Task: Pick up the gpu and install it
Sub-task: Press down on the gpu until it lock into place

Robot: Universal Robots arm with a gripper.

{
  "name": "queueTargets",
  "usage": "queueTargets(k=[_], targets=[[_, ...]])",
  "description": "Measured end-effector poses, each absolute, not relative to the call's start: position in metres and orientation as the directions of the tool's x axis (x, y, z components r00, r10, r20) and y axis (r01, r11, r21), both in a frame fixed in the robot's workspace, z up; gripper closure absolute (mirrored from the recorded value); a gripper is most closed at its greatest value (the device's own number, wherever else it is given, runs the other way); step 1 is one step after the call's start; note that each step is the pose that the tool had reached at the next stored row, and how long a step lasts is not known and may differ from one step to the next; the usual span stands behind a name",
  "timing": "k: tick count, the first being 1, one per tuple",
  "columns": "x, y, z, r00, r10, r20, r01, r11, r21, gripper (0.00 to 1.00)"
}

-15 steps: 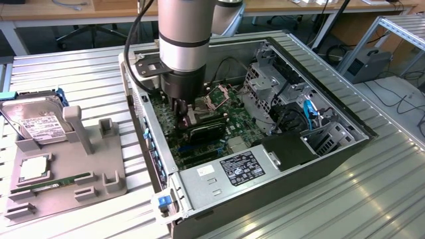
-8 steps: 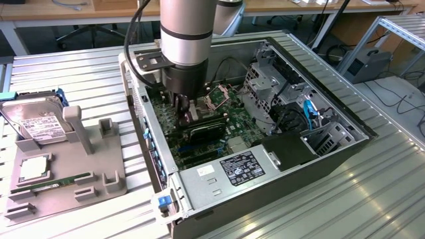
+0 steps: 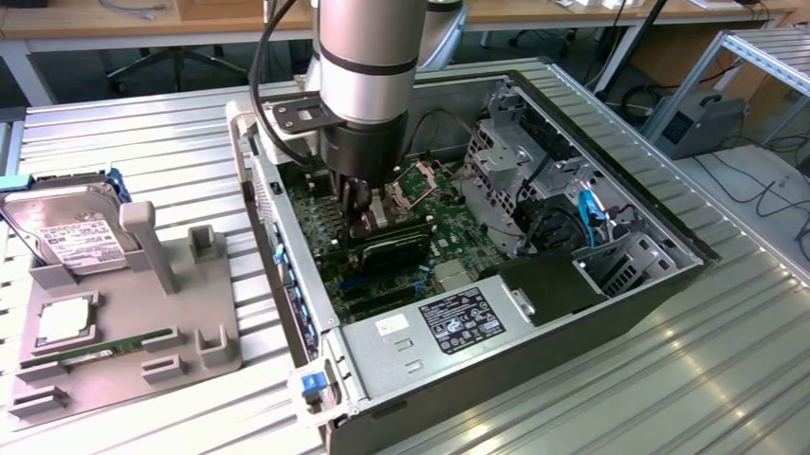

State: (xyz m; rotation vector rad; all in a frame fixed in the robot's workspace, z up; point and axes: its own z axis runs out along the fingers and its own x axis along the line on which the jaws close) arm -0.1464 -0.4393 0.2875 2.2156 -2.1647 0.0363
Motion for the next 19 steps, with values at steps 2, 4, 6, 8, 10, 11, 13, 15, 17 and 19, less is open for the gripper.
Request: queueTargets(k=[2,4,6,8,10,11,13,15,17,19], targets=[[-0.146,-0.439,0.287,0.024,-0.999,0.047,-1.000,-0.023,0.015,0.89],[-0.146,-0.439,0.287,0.024,-0.999,0.047,-1.000,-0.023,0.015,0.89],[-0.146,-0.439,0.287,0.024,-0.999,0.048,-1.000,-0.023,0.015,0.89],[-0.146,-0.439,0.287,0.024,-0.998,0.050,-1.000,-0.023,0.015,0.89],[-0.145,-0.439,0.287,0.024,-0.998,0.052,-1.000,-0.023,0.015,0.89],[-0.144,-0.439,0.287,0.024,-0.998,0.053,-1.000,-0.023,0.015,0.89],[-0.142,-0.439,0.287,0.024,-0.998,0.053,-1.000,-0.023,0.015,0.89],[-0.138,-0.439,0.287,0.023,-0.998,0.054,-1.000,-0.023,0.015,0.89],[-0.134,-0.439,0.287,0.023,-0.998,0.054,-1.000,-0.023,0.015,0.89],[-0.134,-0.439,0.287,0.023,-0.998,0.054,-1.000,-0.023,0.015,0.89]])
